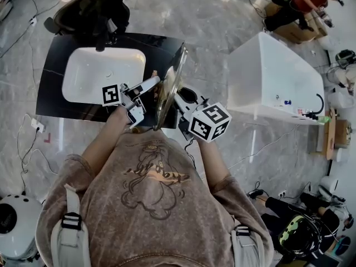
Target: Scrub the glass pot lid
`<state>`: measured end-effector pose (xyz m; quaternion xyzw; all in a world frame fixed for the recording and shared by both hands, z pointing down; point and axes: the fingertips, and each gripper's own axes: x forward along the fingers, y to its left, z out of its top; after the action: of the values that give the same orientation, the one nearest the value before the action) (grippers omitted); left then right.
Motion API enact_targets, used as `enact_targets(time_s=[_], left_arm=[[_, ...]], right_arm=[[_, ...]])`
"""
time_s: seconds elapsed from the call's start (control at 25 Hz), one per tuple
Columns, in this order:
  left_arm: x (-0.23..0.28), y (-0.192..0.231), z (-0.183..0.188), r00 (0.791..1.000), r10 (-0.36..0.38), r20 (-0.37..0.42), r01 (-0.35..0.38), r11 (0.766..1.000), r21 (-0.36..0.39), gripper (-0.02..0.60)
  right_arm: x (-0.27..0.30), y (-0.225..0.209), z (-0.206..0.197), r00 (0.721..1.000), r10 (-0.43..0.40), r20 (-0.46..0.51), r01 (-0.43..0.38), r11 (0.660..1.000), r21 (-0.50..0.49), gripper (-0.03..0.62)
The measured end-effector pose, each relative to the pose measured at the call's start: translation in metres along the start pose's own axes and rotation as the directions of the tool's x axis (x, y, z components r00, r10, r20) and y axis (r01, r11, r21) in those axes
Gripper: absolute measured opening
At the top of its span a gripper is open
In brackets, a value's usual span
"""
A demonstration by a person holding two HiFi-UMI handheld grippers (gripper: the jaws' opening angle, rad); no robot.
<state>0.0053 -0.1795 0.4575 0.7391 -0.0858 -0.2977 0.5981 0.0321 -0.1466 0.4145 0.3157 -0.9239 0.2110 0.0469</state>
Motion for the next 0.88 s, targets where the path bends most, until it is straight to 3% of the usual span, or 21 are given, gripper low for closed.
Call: enact_targets(time_s=[0.4, 0.88], left_arm=[[0.005, -0.012, 0.001, 0.998, -0.063, -0.003, 0.063, 0.998, -0.028, 0.181], [0.007, -0.014, -0.002, 0.997, -0.074, -0.013, 0.074, 0.996, -0.042, 0.181]], right_arm=[[0.019, -0.034, 0.016, 0.998, -0.058, 0.032, 0.058, 0.998, 0.003, 0.041], [0.038, -0.087, -0.019, 0.985, -0.170, -0.042, 0.171, 0.985, 0.009, 0.041]])
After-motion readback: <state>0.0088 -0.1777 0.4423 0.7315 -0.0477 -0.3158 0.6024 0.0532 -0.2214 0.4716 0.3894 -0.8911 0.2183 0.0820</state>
